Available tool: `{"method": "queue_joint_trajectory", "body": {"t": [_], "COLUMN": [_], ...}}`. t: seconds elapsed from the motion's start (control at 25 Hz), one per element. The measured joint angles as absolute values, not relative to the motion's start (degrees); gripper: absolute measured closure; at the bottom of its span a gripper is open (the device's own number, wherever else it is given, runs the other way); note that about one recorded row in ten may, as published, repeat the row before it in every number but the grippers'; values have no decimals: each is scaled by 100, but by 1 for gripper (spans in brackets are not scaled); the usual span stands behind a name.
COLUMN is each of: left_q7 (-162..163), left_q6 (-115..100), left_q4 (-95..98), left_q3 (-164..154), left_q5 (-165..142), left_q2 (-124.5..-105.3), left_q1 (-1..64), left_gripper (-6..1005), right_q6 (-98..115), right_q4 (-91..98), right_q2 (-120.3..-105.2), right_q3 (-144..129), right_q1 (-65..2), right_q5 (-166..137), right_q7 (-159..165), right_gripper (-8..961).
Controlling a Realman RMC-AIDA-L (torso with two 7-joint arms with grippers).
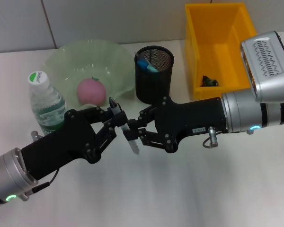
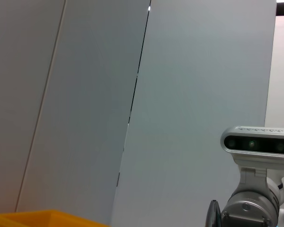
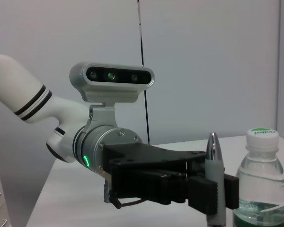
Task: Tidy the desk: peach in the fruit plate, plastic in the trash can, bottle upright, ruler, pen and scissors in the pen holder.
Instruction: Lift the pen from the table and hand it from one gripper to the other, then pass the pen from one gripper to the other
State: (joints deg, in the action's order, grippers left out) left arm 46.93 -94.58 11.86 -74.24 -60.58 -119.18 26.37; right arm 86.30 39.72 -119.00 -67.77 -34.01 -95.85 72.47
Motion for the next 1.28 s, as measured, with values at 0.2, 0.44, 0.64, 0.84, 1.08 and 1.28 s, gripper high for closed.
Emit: {"method": "queue_joint_trajectory", "body": {"t": [0.2,0.44,0.64,0.84,1.08,1.28], "left_q7": [4718,4733,4736,4743,4746,4747], "left_q6": [-9412,-9417,-9433,-9439,-9461,-9466], "left_q4": [1196,1196,1194,1194,1195,1196], "left_q3": [-7434,-7434,-7408,-7389,-7378,-7374], "left_q5": [-6048,-6014,-6032,-6030,-6020,-6017], "left_q2": [-11915,-11910,-11909,-11909,-11909,-11909], "left_q1": [2651,2654,2654,2654,2651,2633], "left_gripper": [825,853,858,857,857,857], "right_q6": [8612,8582,8557,8555,8548,8548], "right_q4": [3981,4034,4036,4037,3996,3985], "right_q2": [-11900,-11903,-11910,-11918,-11919,-11934], "right_q3": [-6771,-6754,-6775,-6776,-6711,-6637], "right_q1": [-3401,-3398,-3387,-3358,-3283,-3173], "right_q5": [-9589,-9588,-9578,-9574,-9539,-9509], "right_q7": [7320,7533,7537,7534,7510,7457], "right_gripper": [809,808,775,610,368,345]}}
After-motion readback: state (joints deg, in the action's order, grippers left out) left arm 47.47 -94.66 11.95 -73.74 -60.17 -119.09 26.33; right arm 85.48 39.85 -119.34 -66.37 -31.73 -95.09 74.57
